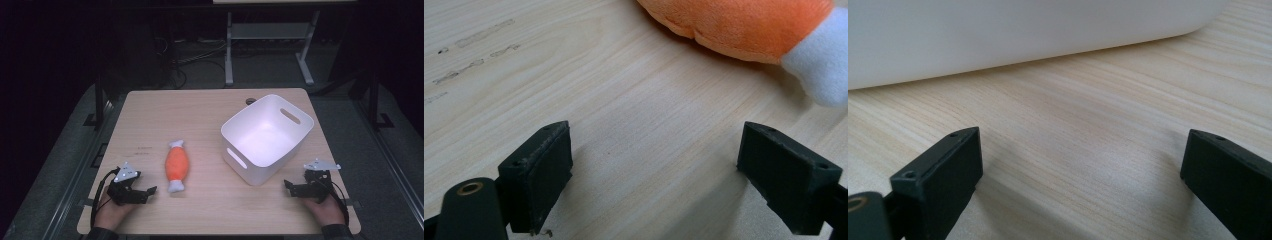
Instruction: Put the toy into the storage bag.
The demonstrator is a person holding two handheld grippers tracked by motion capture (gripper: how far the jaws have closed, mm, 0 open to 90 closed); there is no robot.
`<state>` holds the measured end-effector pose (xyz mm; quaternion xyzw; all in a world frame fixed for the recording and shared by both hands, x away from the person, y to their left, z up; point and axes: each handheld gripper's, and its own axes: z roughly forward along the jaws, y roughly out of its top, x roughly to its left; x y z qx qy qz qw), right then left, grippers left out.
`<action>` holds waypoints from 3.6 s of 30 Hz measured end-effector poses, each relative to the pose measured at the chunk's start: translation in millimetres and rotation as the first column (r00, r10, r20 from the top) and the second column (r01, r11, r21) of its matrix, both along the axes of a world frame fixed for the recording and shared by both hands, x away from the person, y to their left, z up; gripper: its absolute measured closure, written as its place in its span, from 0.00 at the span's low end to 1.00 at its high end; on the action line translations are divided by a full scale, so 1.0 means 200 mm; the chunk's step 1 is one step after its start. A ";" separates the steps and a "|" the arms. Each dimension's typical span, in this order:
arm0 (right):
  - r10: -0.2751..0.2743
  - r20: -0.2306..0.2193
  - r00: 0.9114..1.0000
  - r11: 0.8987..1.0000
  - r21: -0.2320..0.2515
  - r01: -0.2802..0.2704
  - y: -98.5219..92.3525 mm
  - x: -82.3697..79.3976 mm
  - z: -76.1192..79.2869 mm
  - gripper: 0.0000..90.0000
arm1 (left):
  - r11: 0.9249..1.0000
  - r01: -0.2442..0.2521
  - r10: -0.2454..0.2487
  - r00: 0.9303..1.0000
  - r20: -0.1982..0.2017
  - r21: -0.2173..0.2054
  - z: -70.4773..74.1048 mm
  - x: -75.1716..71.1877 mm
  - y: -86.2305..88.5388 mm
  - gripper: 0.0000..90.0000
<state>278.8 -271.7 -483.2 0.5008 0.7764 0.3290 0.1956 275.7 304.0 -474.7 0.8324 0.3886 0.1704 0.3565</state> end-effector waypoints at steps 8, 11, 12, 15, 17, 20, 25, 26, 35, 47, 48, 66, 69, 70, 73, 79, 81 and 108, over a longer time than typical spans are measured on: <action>0.001 0.000 1.000 1.000 0.000 -0.001 0.00 0.00 0.00 0.03 | 1.000 -0.002 0.002 1.000 0.011 -0.015 0.01 -0.02 0.02 0.35; 0.002 0.000 1.000 1.000 0.000 -0.002 0.00 0.00 0.00 0.03 | 1.000 0.012 -0.012 1.000 0.005 -0.026 0.03 -0.03 0.02 0.48; 0.002 0.000 1.000 1.000 0.000 -0.002 0.00 0.00 0.00 0.03 | 0.999 0.020 -0.020 1.000 0.004 -0.025 0.05 -0.03 0.02 0.52; 0.004 -0.001 1.000 1.000 -0.001 -0.004 0.00 0.00 0.00 0.02 | 0.998 0.029 -0.030 0.999 -0.014 -0.054 0.08 -0.03 0.03 0.69; 0.005 -0.001 1.000 1.000 -0.001 -0.005 0.00 0.00 0.00 0.02 | 0.997 0.045 -0.047 0.999 -0.022 -0.055 0.11 -0.02 0.02 0.81; 0.004 -0.002 1.000 1.000 -0.001 -0.004 0.00 0.00 0.00 0.02 | 0.997 0.057 -0.058 0.998 -0.022 -0.060 0.14 -0.02 0.03 0.99; 0.005 -0.001 1.000 1.000 -0.001 -0.005 0.00 0.00 0.00 0.02 | 0.996 0.064 -0.066 0.997 -0.029 -0.070 0.18 -0.02 0.02 1.00; 0.005 -0.001 1.000 1.000 -0.001 -0.005 0.00 0.00 0.00 0.02 | 0.995 0.066 -0.068 0.997 -0.025 -0.069 0.20 -0.02 0.01 1.00; 0.005 -0.002 1.000 1.000 -0.001 -0.005 0.00 0.00 0.00 0.02 | 0.992 0.079 -0.082 0.996 -0.033 -0.100 0.25 -0.01 -0.03 1.00; 0.005 -0.001 1.000 1.000 -0.001 -0.005 0.00 0.00 0.00 0.02 | 0.984 0.137 -0.140 0.990 -0.018 -0.110 0.31 0.02 -0.18 1.00; 0.005 -0.002 1.000 1.000 -0.001 -0.005 0.00 0.00 0.00 0.02 | 0.983 0.145 -0.147 0.989 -0.014 -0.116 0.31 0.03 -0.19 1.00; 0.005 -0.001 1.000 1.000 -0.001 -0.005 0.00 0.00 0.00 0.02 | 0.963 0.251 -0.255 0.967 -0.029 -0.097 0.28 0.06 -0.46 0.96; 0.005 -0.001 1.000 1.000 -0.001 -0.005 0.00 0.00 0.00 0.02 | 0.963 0.261 -0.264 0.964 -0.031 -0.073 0.27 0.05 -0.48 0.96; 0.005 -0.001 1.000 1.000 -0.001 -0.005 0.00 0.00 0.00 0.02 | 0.962 0.261 -0.264 0.964 -0.031 -0.077 0.26 0.05 -0.48 0.98; 0.005 -0.002 1.000 1.000 -0.001 -0.005 0.00 0.00 0.00 0.02 | 0.965 0.246 -0.250 0.968 -0.035 -0.094 0.25 0.06 -0.48 0.99; 0.005 -0.001 1.000 1.000 -0.001 -0.005 0.00 0.00 0.00 0.02 | 0.961 0.261 -0.267 0.962 -0.059 -0.088 0.22 0.06 -0.50 0.99; 0.005 -0.002 1.000 1.000 -0.001 -0.005 0.00 0.00 0.00 0.02 | 0.962 0.267 -0.271 0.960 -0.076 -0.056 0.19 0.06 -0.51 0.99; 0.006 -0.001 1.000 1.000 -0.001 -0.006 0.00 0.00 0.00 0.02 | 0.985 0.167 -0.169 0.982 -0.088 -0.033 0.21 0.05 -0.24 0.99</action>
